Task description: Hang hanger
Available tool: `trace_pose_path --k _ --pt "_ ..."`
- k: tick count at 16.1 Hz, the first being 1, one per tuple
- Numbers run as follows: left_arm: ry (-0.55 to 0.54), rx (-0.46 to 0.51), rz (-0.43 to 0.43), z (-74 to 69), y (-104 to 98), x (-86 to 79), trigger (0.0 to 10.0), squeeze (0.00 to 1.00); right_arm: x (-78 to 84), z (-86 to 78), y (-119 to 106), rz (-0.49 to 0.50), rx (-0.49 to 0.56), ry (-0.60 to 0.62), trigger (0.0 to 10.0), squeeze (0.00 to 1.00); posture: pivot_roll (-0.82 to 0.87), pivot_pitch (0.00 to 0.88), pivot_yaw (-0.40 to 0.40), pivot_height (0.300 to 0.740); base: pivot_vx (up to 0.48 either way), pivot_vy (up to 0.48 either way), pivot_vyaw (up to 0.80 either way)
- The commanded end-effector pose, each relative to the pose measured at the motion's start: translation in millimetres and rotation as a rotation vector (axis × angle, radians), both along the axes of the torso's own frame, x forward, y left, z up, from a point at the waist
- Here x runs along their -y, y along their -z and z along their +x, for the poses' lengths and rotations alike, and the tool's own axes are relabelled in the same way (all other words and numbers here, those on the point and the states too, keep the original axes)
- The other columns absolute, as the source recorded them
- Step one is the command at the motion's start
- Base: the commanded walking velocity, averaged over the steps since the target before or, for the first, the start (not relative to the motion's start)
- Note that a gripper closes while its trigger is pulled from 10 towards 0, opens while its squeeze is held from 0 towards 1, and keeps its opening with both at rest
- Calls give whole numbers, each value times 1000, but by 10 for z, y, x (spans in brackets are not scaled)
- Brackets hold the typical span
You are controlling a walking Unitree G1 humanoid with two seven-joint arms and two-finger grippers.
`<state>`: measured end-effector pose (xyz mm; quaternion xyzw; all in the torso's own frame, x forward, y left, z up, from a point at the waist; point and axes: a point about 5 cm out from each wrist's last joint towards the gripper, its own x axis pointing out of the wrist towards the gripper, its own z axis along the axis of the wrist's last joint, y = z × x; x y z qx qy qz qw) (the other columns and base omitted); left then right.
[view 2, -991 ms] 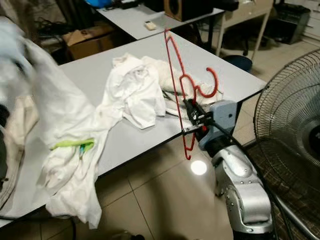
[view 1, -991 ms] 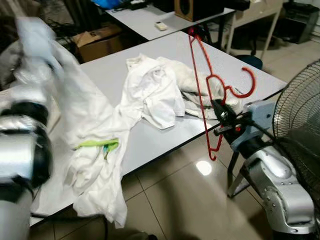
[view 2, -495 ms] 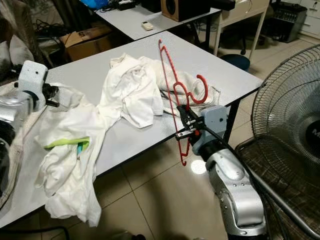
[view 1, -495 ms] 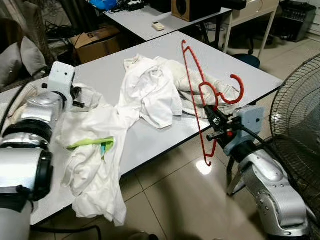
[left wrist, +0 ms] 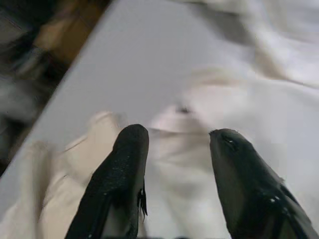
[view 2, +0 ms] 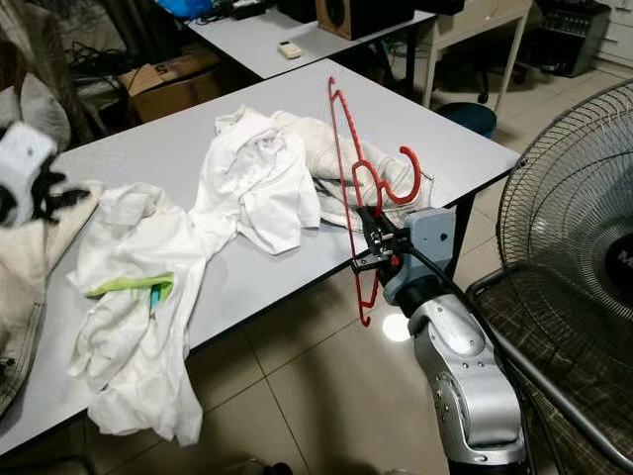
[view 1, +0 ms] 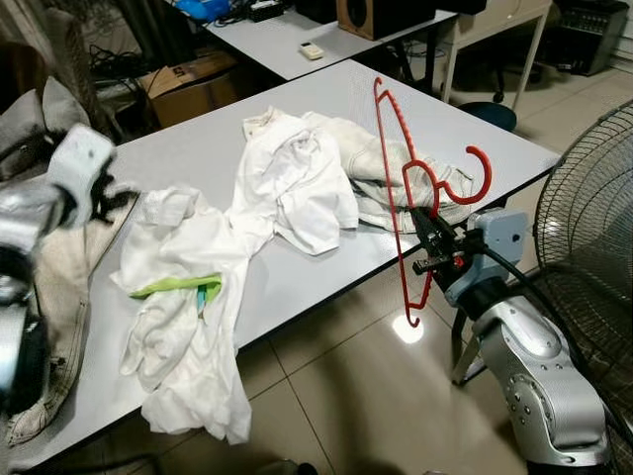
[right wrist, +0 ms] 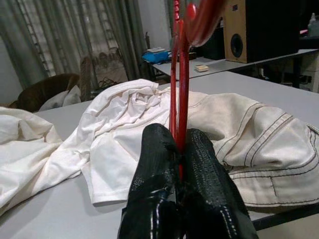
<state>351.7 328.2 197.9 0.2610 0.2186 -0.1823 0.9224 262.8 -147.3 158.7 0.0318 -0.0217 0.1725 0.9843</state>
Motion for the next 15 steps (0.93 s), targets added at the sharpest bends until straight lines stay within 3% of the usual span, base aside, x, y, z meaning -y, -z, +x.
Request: trace_pose_path --k 1,3,4,5,7,9,11,14,15 --pt "150 -22 16 -68 -93 3 10000 1000 -27 4 -8 11 7 -18 10000 0 -129 0 201 740 0 0 0" --pt "243 -72 -56 -143 -74 52 10000 1000 -21 -1 -9 7 10 -19 10000 0 -129 0 206 740 0 0 0" --pt "340 -127 -112 -242 -36 135 10000 467 -17 -6 -4 7 11 -20 10000 0 -127 0 203 740 0 0 0" --pt "394 -166 -105 -310 4 182 10000 0 -20 -6 -1 6 11 -22 10000 0 -126 0 202 740 0 0 0" --pt "487 -300 -38 -529 156 284 10000 0 -64 0 -7 9 16 -40 10000 0 -120 0 203 740 0 0 0" --pt "481 -382 40 -664 241 252 10000 0 -88 3 -11 11 19 -46 10000 0 -118 0 209 740 0 0 0" --pt "485 -453 -17 -861 257 345 10000 0 -91 -19 9 18 14 -47 10000 0 -112 0 212 740 0 0 0" --pt "458 -472 28 -964 318 394 10000 0 -121 -31 32 26 6 -53 10000 0 -103 0 208 740 0 0 0" --pt "408 -435 99 -928 370 364 10000 0 -141 -31 31 29 6 -63 10000 0 -101 0 206 740 0 0 0"
